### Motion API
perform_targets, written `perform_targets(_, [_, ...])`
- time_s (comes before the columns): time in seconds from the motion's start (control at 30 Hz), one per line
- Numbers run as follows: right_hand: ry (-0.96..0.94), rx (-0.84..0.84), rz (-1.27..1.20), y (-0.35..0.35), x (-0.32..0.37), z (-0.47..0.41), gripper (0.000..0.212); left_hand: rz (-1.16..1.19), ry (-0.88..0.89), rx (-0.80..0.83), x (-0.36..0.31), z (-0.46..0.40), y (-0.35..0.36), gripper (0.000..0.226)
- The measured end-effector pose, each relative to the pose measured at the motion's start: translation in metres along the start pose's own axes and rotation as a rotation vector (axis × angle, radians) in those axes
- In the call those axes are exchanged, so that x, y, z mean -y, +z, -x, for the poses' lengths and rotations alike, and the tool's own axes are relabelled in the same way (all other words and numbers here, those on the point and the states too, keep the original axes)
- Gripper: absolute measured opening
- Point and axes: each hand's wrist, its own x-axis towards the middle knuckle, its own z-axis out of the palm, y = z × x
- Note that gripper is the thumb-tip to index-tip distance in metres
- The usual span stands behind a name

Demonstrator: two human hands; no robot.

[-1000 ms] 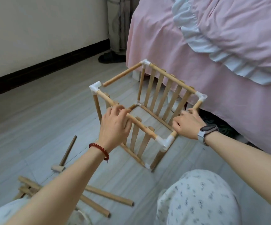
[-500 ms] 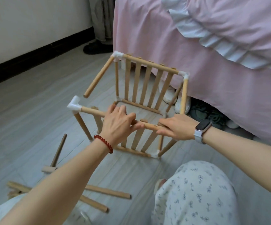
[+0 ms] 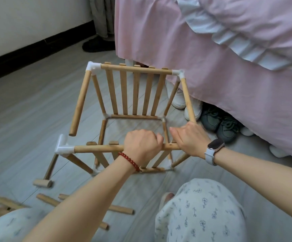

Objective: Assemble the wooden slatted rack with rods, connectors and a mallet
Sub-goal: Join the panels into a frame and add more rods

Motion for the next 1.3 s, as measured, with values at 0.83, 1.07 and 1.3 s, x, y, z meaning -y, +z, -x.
perform_targets(0.83, [0.150, 0.210, -0.310, -0.015, 0.073, -0.058, 0.029, 0.376, -0.428, -0.678, 0.127, 0.047, -0.030, 0.021])
perform_targets(1.07, [0.649, 0.408, -1.308, -0.022, 0.168, -0.159, 0.034, 0.897, -0.597, -0.219, 0.157, 0.082, -0.023, 0.031])
perform_targets(1.3, [0.814, 0.348, -1.676, 0.006, 0.205, -0.199, 0.015, 0.782, -0.550, -0.068, 0.158, 0.084, -0.033, 0.023])
